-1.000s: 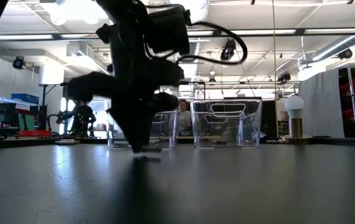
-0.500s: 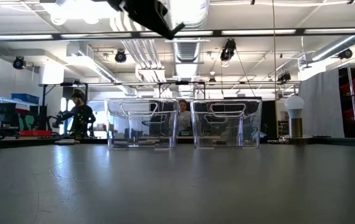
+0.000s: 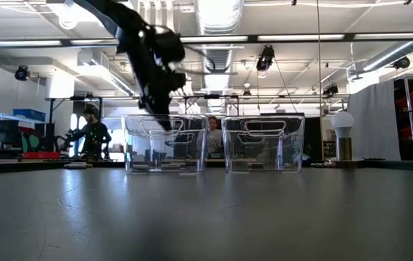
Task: Sort batteries
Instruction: Put the white battery into the left transparent bin
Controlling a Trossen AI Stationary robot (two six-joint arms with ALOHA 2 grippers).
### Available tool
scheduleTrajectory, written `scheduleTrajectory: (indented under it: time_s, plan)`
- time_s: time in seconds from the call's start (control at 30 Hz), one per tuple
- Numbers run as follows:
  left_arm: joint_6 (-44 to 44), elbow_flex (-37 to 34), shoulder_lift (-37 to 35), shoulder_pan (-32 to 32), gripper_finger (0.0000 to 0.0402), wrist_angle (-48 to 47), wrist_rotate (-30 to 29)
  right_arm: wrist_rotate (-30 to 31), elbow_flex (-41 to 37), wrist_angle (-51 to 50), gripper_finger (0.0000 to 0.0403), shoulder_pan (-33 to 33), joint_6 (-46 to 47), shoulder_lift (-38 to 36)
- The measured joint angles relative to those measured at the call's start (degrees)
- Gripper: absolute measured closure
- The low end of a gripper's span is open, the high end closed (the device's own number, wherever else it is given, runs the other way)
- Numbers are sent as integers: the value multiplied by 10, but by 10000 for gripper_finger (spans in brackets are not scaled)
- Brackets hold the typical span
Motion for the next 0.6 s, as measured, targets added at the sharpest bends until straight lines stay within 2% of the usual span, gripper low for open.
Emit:
scheduleTrajectory:
  time_s: [0.37,0.6]
  plan:
    - [-38,-2,99,4,390,4,18,13,6,4,308,-7,-15,0]
    - [-52,1,113,3,375,9,19,81,7,53,268,-8,-90,-1]
